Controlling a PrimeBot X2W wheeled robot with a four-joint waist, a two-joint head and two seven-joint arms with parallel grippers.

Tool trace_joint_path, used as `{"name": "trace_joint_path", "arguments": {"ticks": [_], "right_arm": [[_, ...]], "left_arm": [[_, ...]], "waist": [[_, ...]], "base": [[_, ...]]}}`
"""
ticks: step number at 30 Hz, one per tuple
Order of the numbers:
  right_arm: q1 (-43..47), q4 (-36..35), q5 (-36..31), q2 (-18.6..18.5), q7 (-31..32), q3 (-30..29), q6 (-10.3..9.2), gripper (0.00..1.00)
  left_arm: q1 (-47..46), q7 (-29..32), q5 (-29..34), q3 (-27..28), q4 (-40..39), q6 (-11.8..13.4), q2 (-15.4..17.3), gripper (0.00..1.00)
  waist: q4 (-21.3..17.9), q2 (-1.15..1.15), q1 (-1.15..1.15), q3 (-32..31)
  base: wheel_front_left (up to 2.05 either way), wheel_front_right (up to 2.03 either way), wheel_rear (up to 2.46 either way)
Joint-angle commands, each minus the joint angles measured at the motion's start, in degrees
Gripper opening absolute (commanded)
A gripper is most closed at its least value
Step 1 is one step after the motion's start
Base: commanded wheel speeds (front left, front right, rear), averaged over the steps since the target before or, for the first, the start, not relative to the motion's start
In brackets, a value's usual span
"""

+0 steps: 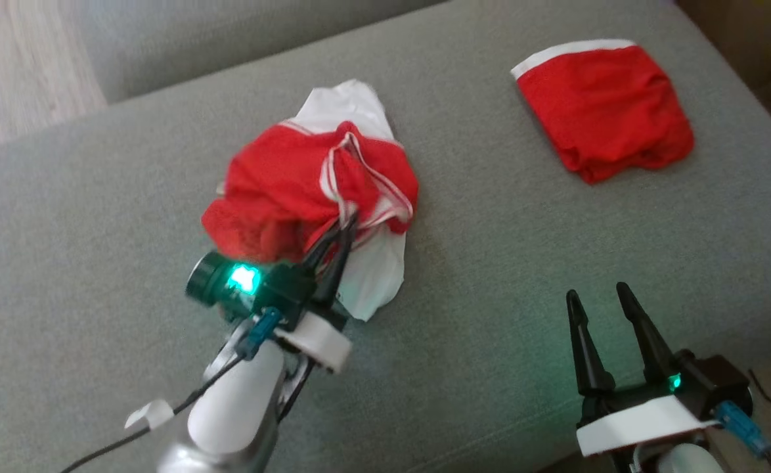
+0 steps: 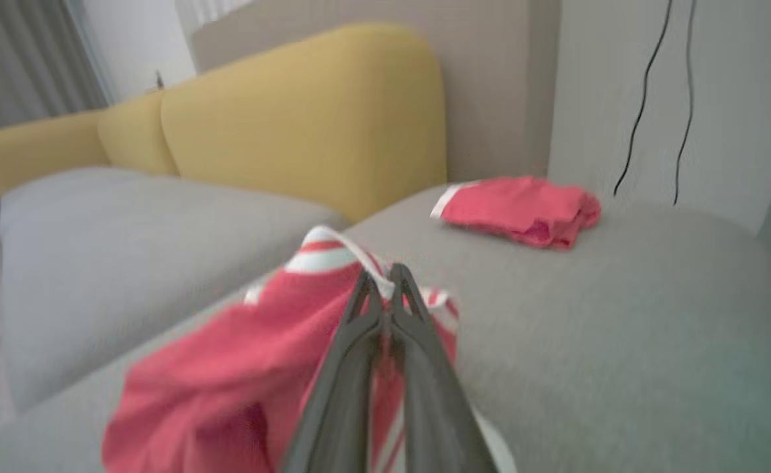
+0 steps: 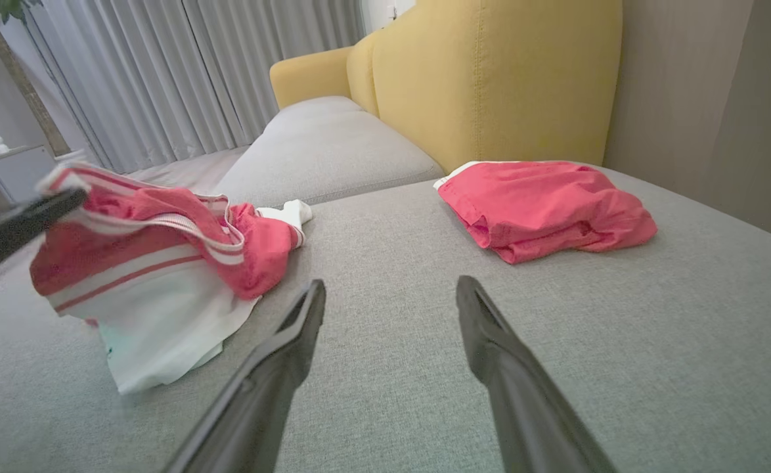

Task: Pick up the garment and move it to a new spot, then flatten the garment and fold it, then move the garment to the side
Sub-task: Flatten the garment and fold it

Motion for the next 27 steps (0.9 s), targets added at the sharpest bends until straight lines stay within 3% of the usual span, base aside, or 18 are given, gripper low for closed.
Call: {"name": "trace_joint_path", "arguments": {"ticks": [1,6,10,17,20,25,26,27], "right_arm": [[-0.51,-1.59,0.44,-0.37,-0.22,1.2,-0.04,1.0],[0.41,-1.21,0.5,-0.16,-0.22,1.6,-0.04,1.0],[1.26,-0.82,0.39,-0.04,-0.22,2.25,-0.04,1.0],[2.47,-1.13,0.82,0.15,-0.22,1.48,-0.04,1.0],[2.62,-1.36,1.1,0.2,-0.22,0.93,-0.04,1.0],[1.18,-1.66,1.76,0.23,-0.22,0.98,-0.04,1.0],[0.63,-1.71,1.7,0.23,-0.22,1.13,-0.04,1.0],[0.1,-1.76,1.66,0.23,-0.22,1.26,-0.04,1.0]], "left_arm": [[-2.86,-0.53,-0.42,1.17,-3.64,-0.5,0.49,0.0],[-9.88,-0.53,-2.83,-0.81,-10.71,-2.69,0.02,0.0],[-20.92,-0.53,-6.53,0.03,-10.68,-3.21,-0.07,0.0],[-40.41,-0.53,-16.48,9.24,-3.49,-1.28,-0.09,0.0],[-39.34,-0.53,-17.11,12.0,2.52,-0.89,0.32,0.0],[-28.29,0.76,-18.73,10.89,17.91,-2.63,2.4,0.0],[-26.47,0.79,-19.09,10.82,19.91,-2.8,2.7,0.18],[-24.78,0.62,-19.43,11.07,21.61,-2.79,3.14,0.51]], "waist": [[-0.34,0.0,0.0,-1.3],[-0.89,0.0,0.0,-5.13],[-1.46,0.0,0.0,-7.77],[0.96,0.0,0.0,-8.45],[3.19,0.0,0.0,-7.93],[7.26,0.0,0.0,-4.69],[7.7,0.0,0.0,-3.95],[8.07,0.0,0.0,-3.29]], "base": [[0.0,0.0,0.0],[0.0,0.0,0.0],[0.0,0.0,0.0],[0.0,0.0,0.0],[0.0,0.0,0.0],[0.0,0.0,0.0],[0.0,0.0,0.0],[0.0,0.0,0.0]]}}
